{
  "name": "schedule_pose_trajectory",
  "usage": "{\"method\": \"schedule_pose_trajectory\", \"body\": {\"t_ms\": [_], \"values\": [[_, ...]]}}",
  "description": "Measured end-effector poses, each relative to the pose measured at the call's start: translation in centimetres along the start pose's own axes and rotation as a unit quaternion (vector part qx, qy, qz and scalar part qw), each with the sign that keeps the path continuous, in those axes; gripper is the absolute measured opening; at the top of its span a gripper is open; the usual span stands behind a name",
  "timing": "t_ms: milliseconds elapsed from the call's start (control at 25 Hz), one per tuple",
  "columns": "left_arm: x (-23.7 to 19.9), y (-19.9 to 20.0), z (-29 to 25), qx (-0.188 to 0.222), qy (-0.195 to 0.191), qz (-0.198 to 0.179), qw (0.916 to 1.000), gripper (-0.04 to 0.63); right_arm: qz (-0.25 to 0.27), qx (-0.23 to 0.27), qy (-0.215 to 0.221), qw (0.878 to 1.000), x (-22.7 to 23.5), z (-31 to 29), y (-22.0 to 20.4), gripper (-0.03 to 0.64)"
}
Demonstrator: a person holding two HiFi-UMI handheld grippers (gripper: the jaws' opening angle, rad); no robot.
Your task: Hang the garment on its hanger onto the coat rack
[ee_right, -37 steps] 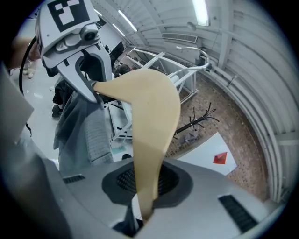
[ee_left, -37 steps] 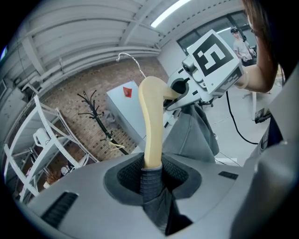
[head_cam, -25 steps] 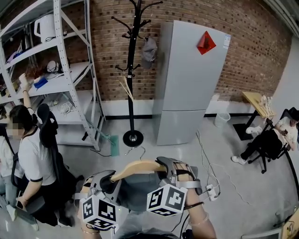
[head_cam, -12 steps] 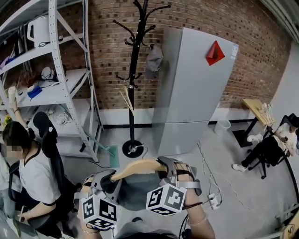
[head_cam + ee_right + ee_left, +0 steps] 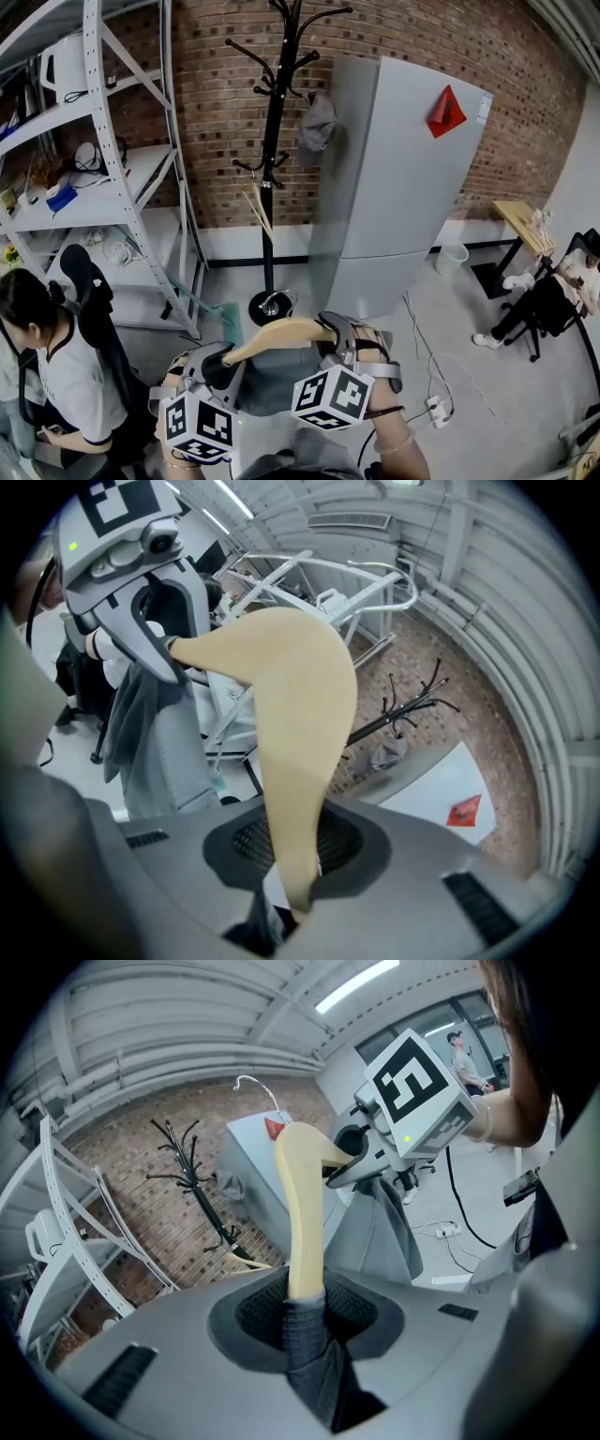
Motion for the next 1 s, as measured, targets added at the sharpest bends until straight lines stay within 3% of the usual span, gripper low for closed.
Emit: {"method": "schedule_pose_trajectory", "body": {"t_ms": [280, 1000], "values": [[-2.0, 0.0, -4.8, 0.004, 0.004, 0.005, 1.0, 0.097, -0.024, 0.01, -0.022, 0.999, 3.6, -4.7, 0.2, 0.061], [-10.4, 3.3, -21.4, -0.002, 0.015, -0.013, 0.9998, 0.095, 0.014, 0.023, -0.007, 1.0, 17.8, -17.3, 2.1, 0.06]]}}
Point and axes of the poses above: the fingertips, and each gripper's own axes: z backward along the fingers, x to its right, y out of its top, the point moved 7 cm from there along z, backward along the fingers, and after that the axes turned 14 degrees about y, right-handed, at the moved point
